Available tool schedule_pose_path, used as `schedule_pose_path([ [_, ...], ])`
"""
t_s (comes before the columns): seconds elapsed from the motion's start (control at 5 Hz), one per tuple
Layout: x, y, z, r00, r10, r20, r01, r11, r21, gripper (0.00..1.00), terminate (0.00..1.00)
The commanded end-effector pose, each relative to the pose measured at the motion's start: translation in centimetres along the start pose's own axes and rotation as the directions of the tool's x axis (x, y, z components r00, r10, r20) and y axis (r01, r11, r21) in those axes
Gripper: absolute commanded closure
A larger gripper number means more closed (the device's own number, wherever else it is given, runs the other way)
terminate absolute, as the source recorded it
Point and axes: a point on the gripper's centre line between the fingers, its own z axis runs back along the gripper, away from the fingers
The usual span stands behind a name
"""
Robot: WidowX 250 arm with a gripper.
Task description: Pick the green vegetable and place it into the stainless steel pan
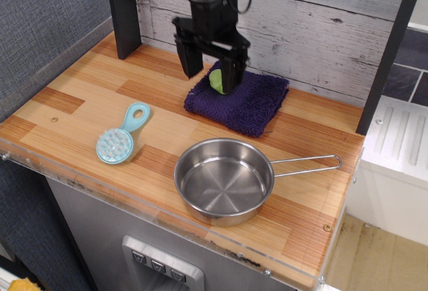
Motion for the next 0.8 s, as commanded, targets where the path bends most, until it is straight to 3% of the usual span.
schedule_pose_path([
  [0.0, 2.8, 0.2, -0.4, 0.999, 0.011, 0.044, -0.011, 1.000, 0.011, 0.00, 0.00],
  [0.2, 3.0, -0.1, -0.3, 0.998, 0.006, 0.062, -0.007, 1.000, 0.026, 1.00, 0.00],
  [0.6, 2.7, 0.0, 0.9, 0.997, 0.008, 0.079, -0.010, 0.999, 0.032, 1.00, 0.00],
])
